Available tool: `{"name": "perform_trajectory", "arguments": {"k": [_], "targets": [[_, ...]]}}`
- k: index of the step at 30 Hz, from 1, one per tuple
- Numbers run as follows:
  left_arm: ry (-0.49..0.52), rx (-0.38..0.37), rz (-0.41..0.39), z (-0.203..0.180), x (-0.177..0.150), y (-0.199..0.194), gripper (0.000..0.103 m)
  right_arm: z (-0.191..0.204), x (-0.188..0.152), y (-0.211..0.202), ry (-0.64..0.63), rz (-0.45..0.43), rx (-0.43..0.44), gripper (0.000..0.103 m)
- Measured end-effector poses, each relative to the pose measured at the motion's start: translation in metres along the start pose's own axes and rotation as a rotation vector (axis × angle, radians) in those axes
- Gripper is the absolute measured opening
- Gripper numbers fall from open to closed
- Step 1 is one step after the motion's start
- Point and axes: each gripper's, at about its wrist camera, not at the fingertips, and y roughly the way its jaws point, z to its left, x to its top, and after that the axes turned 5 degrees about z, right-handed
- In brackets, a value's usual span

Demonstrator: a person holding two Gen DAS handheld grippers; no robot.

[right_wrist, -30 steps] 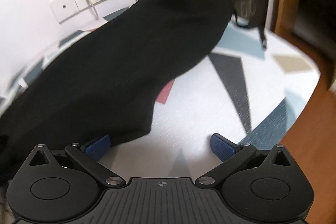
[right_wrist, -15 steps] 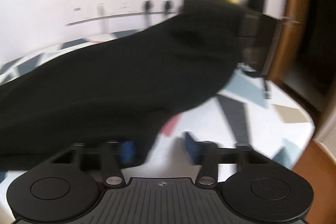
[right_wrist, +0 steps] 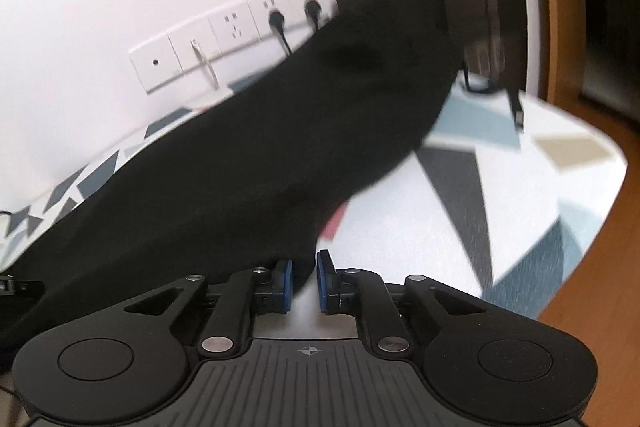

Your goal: Fold clothes

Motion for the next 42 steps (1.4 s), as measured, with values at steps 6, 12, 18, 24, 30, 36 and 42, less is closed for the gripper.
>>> {"name": "perform_trajectory", "arguments": {"k": [6,12,18,24,30,36,42], "targets": [[-0.004,0.007,0.036,-0.003,0.005,-0.001,0.103,0.010,0.007,-0.017,-0.050,-0.012,0.036,0.037],[-0.001,0.000,0.016,-0.001,0.001,0.000,0.103,-0.012,0.016,-0.004,0.264,0.015,0.177,0.051],[0.001,-0.001,-0.006,-0.001,0.001,0.001,0.103,-0.013,0.018,0.024,0.314,0.112,0.120,0.054],[0.009,-0.005,-0.002,0.000,0.002,0.002,0.103,0.002,0.020,0.020,0.151,0.108,0.101,0.012],[0.028,-0.016,0.006,0.001,0.003,0.002,0.103,-0.014,0.007,0.015,0.213,0.136,0.107,0.011],[0.038,-0.021,-0.015,0.001,0.000,0.002,0.103,-0.027,-0.002,0.010,0.337,0.145,0.122,0.009],[0.002,-0.008,0.020,-0.002,0.003,-0.006,0.103,-0.011,0.016,-0.012,0.297,0.076,0.059,0.013]]}}
